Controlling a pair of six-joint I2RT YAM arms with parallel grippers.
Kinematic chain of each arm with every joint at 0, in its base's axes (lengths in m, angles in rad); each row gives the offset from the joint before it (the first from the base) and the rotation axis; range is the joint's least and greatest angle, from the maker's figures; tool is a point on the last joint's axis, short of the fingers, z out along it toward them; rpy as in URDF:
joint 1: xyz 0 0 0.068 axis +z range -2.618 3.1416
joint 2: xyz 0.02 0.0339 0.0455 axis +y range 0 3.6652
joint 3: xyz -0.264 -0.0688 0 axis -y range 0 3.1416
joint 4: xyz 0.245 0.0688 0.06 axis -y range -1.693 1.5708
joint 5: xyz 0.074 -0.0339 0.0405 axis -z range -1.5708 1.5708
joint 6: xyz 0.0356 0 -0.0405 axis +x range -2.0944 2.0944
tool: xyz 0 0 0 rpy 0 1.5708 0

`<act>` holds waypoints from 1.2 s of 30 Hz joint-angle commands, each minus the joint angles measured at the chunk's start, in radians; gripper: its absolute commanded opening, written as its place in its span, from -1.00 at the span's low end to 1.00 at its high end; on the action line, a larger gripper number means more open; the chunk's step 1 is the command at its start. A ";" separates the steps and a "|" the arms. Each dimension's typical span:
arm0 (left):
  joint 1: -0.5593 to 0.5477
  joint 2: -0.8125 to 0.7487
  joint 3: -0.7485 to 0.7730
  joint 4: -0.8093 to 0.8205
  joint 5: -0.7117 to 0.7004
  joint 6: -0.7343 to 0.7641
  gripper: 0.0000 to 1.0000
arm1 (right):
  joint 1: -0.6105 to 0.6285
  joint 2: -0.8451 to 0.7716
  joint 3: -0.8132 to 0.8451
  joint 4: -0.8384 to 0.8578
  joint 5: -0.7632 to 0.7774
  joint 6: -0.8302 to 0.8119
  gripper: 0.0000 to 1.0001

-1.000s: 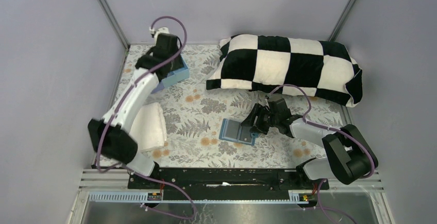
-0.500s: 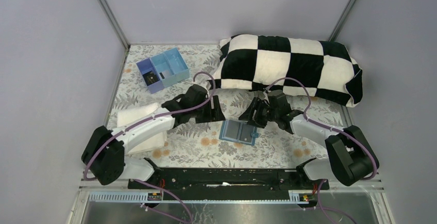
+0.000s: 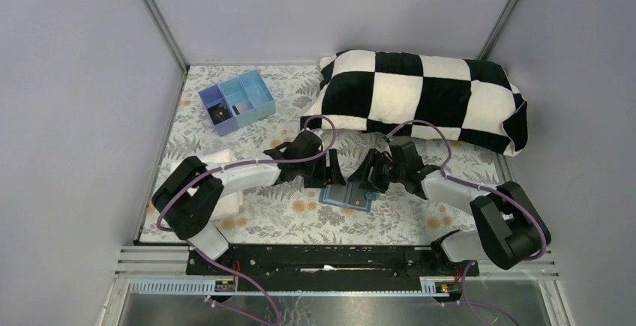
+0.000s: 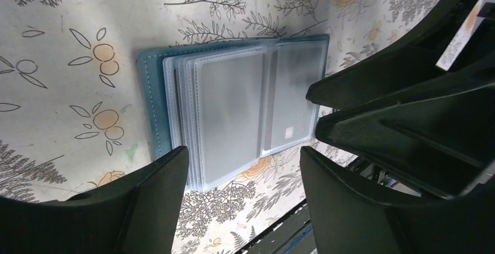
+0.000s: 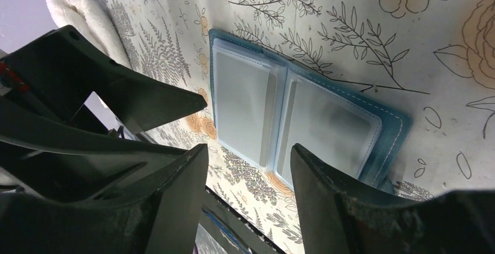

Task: Take the credit cards out of the card holder
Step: Remove the credit card from the card holder.

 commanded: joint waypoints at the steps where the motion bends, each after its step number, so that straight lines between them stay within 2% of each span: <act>1: -0.010 0.018 0.021 0.054 0.005 -0.002 0.48 | 0.011 0.005 -0.015 0.030 -0.021 -0.006 0.22; 15: -0.023 0.074 0.029 0.103 0.072 -0.026 0.47 | 0.010 0.011 -0.041 0.036 -0.010 -0.014 0.23; 24: -0.033 0.022 0.033 0.101 0.057 -0.058 0.52 | 0.011 -0.008 -0.053 0.033 0.001 -0.012 0.23; 32: -0.037 0.025 0.064 -0.021 -0.075 -0.033 0.52 | 0.010 -0.013 -0.059 0.039 -0.003 -0.006 0.23; 36: -0.038 0.032 0.070 -0.038 -0.091 -0.035 0.49 | 0.011 -0.008 -0.062 0.041 -0.004 -0.008 0.23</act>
